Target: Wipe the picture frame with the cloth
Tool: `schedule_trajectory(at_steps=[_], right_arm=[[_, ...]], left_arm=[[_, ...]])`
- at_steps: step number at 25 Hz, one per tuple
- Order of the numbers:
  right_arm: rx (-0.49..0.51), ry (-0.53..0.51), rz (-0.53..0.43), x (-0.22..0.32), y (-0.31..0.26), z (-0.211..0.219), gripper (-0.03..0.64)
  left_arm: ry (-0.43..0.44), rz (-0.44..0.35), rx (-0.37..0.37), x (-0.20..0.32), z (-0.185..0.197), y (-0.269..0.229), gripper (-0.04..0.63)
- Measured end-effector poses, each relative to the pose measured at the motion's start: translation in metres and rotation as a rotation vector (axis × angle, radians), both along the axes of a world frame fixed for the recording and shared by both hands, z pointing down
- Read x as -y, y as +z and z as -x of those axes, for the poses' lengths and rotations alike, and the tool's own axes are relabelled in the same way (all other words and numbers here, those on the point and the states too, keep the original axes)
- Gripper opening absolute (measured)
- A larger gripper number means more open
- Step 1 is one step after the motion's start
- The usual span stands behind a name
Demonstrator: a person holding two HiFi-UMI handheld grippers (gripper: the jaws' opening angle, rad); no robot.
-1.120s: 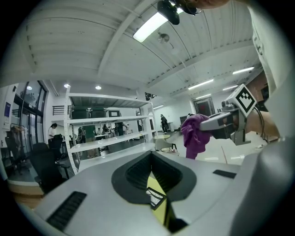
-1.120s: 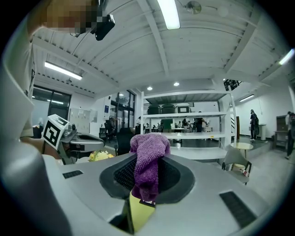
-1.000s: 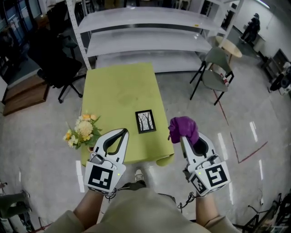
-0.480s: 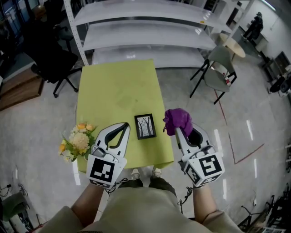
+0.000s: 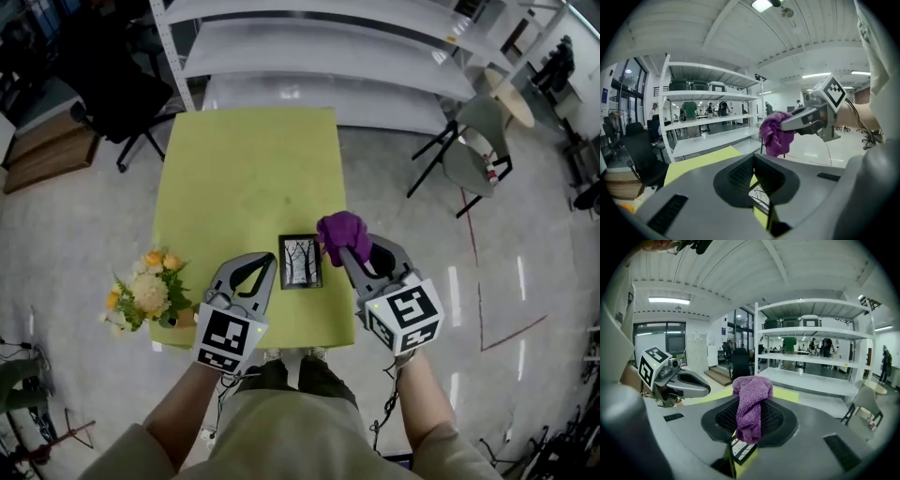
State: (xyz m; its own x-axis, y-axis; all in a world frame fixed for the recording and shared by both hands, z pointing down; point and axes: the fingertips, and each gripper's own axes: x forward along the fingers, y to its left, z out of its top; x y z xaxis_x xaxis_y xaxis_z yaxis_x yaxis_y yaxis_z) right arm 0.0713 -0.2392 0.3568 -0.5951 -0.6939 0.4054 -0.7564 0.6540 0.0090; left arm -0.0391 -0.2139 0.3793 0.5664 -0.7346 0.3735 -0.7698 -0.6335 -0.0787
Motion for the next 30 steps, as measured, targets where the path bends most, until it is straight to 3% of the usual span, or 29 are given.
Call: schedule_trajectory(at_steps=[10, 17, 30], right_arm=[[-0.033, -0.216, 0.116, 0.046, 0.095, 0.051, 0.083], [-0.128, -0.331, 0.154, 0.058, 0.161, 0.072, 0.083], [-0.225, -0.416, 0.28, 0.048, 0.257, 0.105, 0.083]], left_arm=[[-0.089, 0.146, 0.001, 0.022, -0.015, 0.089, 0.008], [-0.13, 0.258, 0.008, 0.022, -0.018, 0.159, 0.008], [-0.115, 0.429, 0.026, 0.018, -0.02, 0.251, 0.008]])
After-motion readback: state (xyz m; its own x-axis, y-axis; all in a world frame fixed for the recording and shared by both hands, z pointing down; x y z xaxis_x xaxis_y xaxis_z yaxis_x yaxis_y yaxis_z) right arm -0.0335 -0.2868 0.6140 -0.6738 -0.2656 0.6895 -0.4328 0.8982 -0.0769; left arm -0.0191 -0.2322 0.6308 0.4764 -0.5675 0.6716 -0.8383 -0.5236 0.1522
